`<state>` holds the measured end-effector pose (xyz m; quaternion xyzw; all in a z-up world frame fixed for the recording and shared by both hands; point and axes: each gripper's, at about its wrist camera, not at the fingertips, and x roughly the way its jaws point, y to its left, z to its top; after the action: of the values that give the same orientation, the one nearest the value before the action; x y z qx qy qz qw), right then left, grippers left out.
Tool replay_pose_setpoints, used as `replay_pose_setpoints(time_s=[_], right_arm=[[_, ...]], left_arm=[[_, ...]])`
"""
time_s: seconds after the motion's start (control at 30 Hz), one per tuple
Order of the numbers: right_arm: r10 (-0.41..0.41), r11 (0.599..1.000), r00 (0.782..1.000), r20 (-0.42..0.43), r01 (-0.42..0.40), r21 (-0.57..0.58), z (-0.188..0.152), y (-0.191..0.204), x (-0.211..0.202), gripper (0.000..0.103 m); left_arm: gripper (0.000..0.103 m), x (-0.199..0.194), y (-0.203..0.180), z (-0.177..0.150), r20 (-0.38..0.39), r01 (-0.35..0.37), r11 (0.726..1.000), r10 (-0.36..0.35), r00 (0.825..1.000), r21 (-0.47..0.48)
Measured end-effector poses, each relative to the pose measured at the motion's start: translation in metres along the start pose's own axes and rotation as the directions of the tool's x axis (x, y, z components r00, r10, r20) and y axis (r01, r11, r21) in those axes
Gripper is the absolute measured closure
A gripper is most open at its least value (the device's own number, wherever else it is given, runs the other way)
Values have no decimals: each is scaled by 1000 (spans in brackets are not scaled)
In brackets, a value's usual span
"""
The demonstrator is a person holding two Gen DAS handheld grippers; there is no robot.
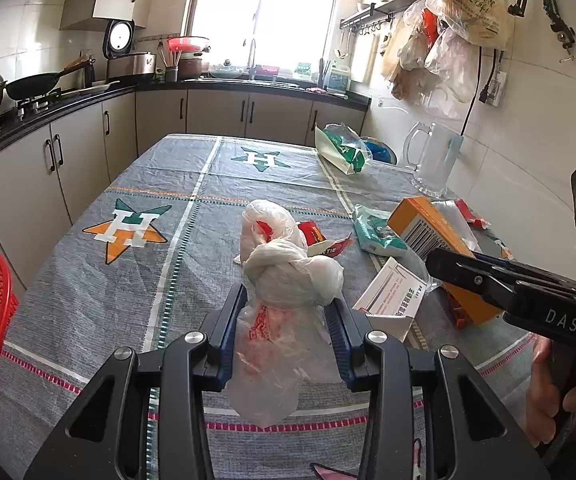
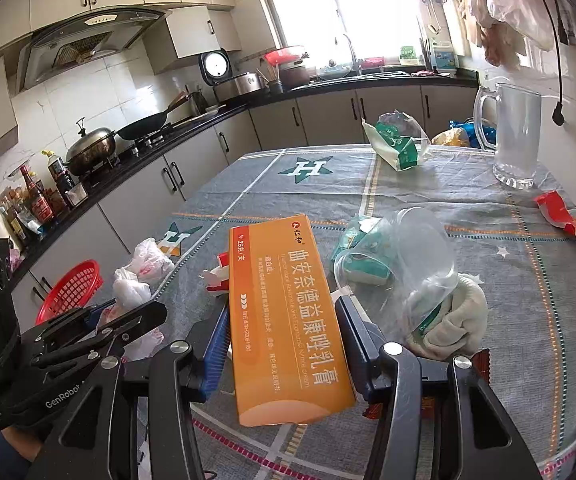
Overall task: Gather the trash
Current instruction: 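Lift the white plastic bag in the left gripper while the right lifts the orange box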
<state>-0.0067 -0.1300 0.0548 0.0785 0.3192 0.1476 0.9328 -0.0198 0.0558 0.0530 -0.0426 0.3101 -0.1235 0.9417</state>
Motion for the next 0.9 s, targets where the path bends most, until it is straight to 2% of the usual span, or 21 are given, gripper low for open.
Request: replay_pose_setpoints(time_s=[0.27,0.5,0.9], right_arm=[[-2,1000,1000,6,2,10,2,-2,0,47],[25,1000,1000,8,-26,11,3,2,-2,47],[85,996,996,-1,-85,-16,4,31,-12,47]], left_arm=[[64,-11,4,2,33,3,1000,-2,999,-27],[64,-28,14,-4,18,-3,998,5,1000,-62],[64,-63,31,-4,39,-14,995,18,999,-95]])
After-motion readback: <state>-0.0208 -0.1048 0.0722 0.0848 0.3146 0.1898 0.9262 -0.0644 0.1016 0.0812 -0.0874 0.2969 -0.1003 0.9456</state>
